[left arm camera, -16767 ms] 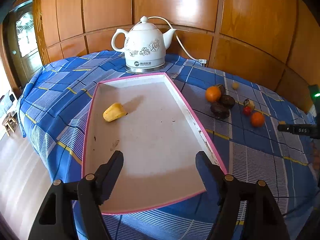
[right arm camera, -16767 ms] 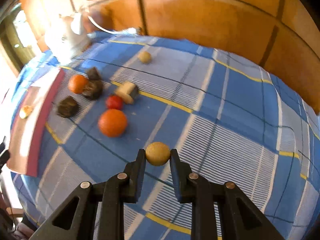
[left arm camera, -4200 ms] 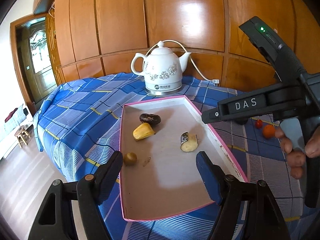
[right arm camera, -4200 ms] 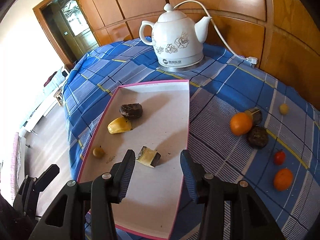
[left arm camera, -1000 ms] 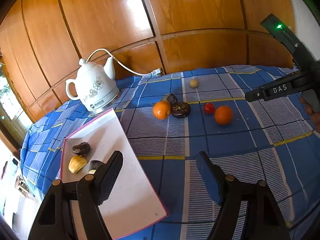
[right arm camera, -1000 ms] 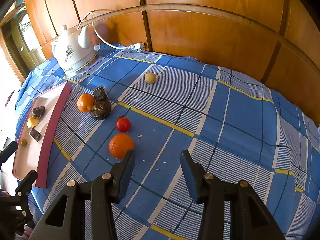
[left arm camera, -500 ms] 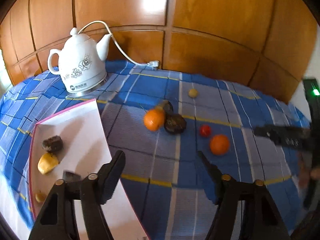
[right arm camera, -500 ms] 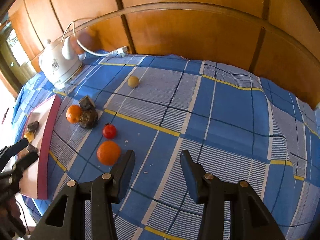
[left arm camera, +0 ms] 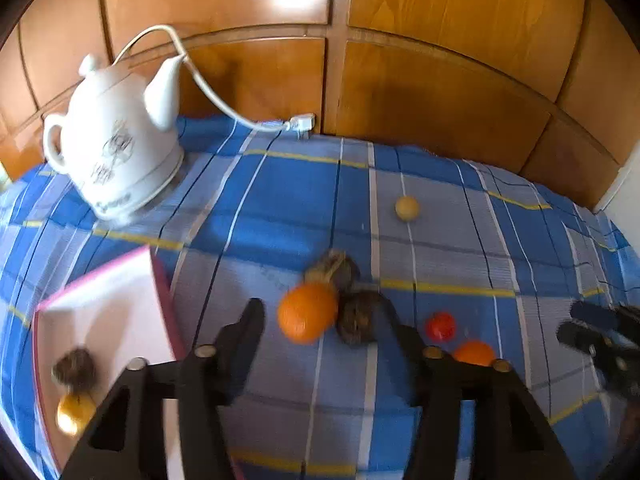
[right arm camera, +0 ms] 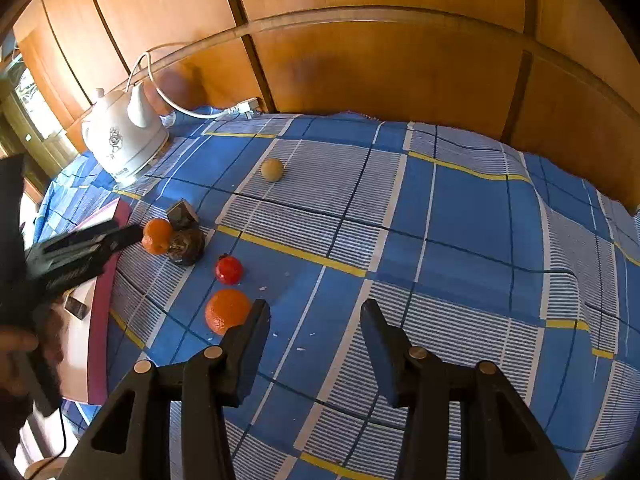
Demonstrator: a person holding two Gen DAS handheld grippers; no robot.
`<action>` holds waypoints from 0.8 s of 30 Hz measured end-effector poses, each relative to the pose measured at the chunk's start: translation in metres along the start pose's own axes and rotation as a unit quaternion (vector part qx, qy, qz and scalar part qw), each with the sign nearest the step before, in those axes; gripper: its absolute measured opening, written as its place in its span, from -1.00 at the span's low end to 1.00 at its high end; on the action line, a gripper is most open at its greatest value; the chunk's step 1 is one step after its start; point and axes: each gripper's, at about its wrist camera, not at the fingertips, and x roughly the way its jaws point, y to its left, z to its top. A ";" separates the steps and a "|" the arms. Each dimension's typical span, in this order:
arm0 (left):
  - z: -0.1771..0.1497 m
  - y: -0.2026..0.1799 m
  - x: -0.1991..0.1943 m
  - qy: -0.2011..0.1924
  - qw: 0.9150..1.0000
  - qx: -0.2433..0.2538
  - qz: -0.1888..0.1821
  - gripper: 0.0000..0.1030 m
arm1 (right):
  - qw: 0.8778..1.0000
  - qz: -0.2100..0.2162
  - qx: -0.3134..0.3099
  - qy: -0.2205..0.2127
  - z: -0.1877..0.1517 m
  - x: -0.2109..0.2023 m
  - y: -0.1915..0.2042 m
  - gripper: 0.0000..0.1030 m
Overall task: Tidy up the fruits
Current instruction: 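Reach the left tool to the orange and close on it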
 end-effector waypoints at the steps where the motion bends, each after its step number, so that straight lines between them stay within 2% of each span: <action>1: 0.005 -0.001 0.006 0.002 1.000 0.005 0.004 0.24 | 1.000 0.001 0.000 0.000 0.000 0.000 0.000 -0.07; 3: 0.010 0.002 0.014 0.015 1.000 0.006 0.005 0.24 | 1.000 0.002 0.000 0.002 0.000 0.000 0.000 -0.07; 5: 0.007 0.007 0.013 0.017 1.000 0.003 -0.011 0.27 | 1.000 0.003 0.005 0.005 0.000 0.000 -0.003 -0.07; 9: -0.005 0.013 0.021 0.037 0.999 0.027 -0.005 0.26 | 1.000 0.012 0.010 0.007 0.001 -0.002 -0.003 -0.07; 12: -0.010 0.018 0.030 0.052 0.998 0.018 -0.012 0.05 | 1.000 0.014 0.003 0.009 0.000 -0.002 0.001 -0.07; 19: 0.000 0.022 0.046 0.049 0.998 -0.030 -0.033 0.02 | 1.000 0.010 0.001 0.017 0.000 0.003 0.001 -0.07; 20: 0.001 0.022 0.048 0.047 0.998 -0.033 -0.034 -0.01 | 1.000 0.009 0.001 0.018 0.000 0.003 0.001 -0.07; 21: 0.002 0.022 0.049 0.048 0.997 -0.036 -0.044 -0.20 | 1.000 0.008 0.001 0.019 0.000 0.003 0.001 -0.07; 24: 0.000 0.025 0.046 0.048 0.997 -0.045 -0.051 -0.24 | 1.000 0.007 -0.003 0.019 -0.001 0.003 0.002 -0.07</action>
